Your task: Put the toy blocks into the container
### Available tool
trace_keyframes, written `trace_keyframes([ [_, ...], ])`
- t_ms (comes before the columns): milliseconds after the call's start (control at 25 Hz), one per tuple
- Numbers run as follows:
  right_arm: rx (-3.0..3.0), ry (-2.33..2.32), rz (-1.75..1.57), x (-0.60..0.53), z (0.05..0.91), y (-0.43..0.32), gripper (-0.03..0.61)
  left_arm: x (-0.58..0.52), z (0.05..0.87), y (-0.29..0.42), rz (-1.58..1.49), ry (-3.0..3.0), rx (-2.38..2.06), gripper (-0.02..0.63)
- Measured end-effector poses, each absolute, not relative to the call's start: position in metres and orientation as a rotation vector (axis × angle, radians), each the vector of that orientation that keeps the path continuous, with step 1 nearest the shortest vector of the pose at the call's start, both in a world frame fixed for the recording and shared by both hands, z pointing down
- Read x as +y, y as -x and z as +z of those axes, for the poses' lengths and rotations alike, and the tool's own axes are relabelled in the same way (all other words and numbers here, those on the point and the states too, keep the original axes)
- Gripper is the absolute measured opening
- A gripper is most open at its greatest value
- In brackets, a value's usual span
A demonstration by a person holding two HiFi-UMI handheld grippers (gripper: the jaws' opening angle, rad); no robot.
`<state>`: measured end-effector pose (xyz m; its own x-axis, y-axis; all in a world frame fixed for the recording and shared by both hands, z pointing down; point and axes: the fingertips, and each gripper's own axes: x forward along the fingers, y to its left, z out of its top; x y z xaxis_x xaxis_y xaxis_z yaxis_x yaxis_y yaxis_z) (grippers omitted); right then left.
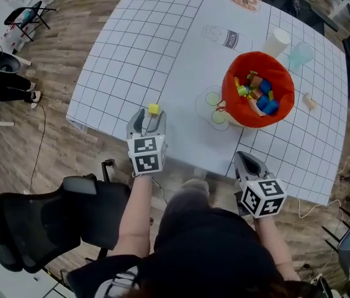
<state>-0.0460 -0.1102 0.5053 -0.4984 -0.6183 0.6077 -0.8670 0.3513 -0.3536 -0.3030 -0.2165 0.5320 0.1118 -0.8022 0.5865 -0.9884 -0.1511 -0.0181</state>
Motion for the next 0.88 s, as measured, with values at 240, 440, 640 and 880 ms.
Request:
trace_keyframes([
  [240,-2.233,-1.273,0.951,-0.119,0.512,0.058,0.015,-0.231,0.547,0.307,0.722,-2.005,-1.696,0.250],
  [440,-2.226,-1.271,0.950,-0.121,0.512,0.061,0.015,-0.234,0.556,0.307,0.725,-1.999,-1.651,0.212],
  [640,-2.197,-1.290,0.951,-0.115,0.512,0.057,0.015,-0.232,0.559,0.308,0.752,-2.004,-1.625,0.161],
  [880,-2.193,-1.323,0.953,-0.116,0.509,0.041,0.015,-0.232,0.535,0.295,0.729,-2.073,-1.578,0.156],
])
